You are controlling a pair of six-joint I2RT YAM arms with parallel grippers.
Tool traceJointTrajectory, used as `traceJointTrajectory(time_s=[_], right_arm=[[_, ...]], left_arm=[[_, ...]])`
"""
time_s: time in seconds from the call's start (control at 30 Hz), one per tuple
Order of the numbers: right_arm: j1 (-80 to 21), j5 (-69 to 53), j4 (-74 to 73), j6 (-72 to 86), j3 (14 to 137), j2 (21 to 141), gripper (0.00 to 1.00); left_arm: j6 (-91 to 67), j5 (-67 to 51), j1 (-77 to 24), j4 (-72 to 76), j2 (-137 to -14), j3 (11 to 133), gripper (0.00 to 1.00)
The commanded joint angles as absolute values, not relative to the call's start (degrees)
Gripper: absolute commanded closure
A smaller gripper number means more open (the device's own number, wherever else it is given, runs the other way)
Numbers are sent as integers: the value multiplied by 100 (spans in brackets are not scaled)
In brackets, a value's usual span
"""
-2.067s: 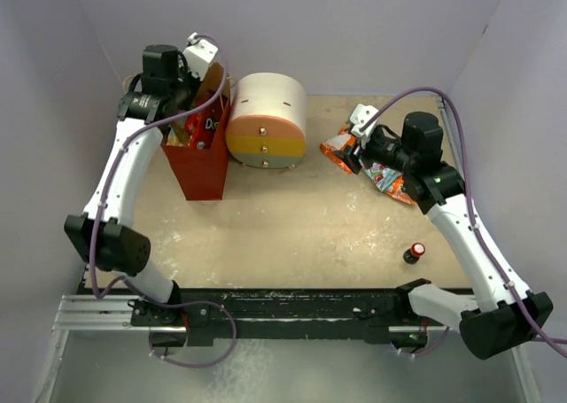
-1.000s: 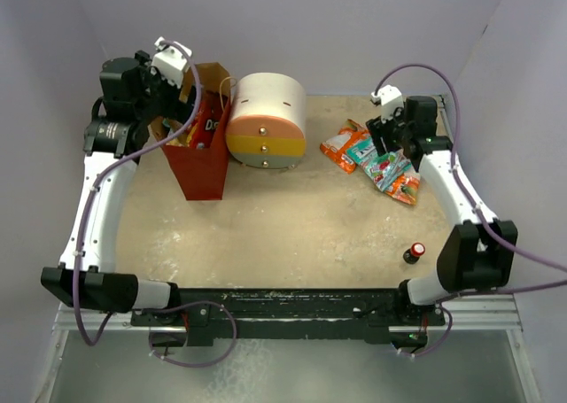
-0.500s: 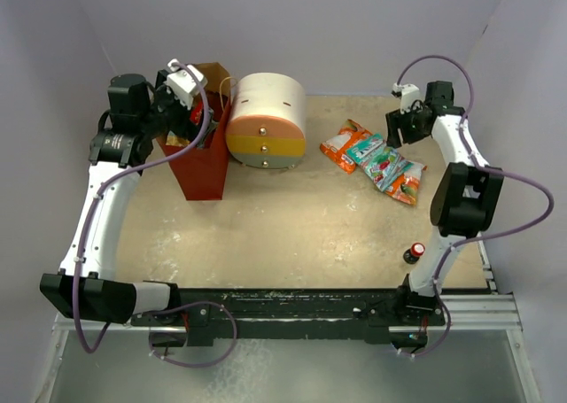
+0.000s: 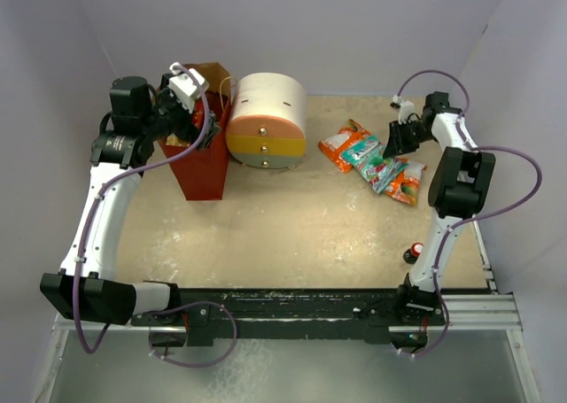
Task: Place the snacks into the paper bag
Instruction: Pick up the snack from the center of the board, then place the snack in the paper bag.
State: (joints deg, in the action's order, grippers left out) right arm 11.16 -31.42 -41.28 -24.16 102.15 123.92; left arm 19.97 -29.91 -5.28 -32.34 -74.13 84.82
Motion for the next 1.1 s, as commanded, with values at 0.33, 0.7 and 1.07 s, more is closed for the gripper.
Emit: traceJointTrajectory(time_s=[0.33,0.7,1.07], right_arm=[[1176,-4400,-5086,-2619,10742,11782,100],[1161,-5299,-4061,-1942,10038,10375,100],[925,-6121,-539,861,8639,8753,100]], left_arm=[[1515,-3472,-531,-2790,-7352,8510,1],[891,-4324,-1024,-2783,-7787,8816,4],[-515,-4713,-1910,-1643,-8375,8837,5]])
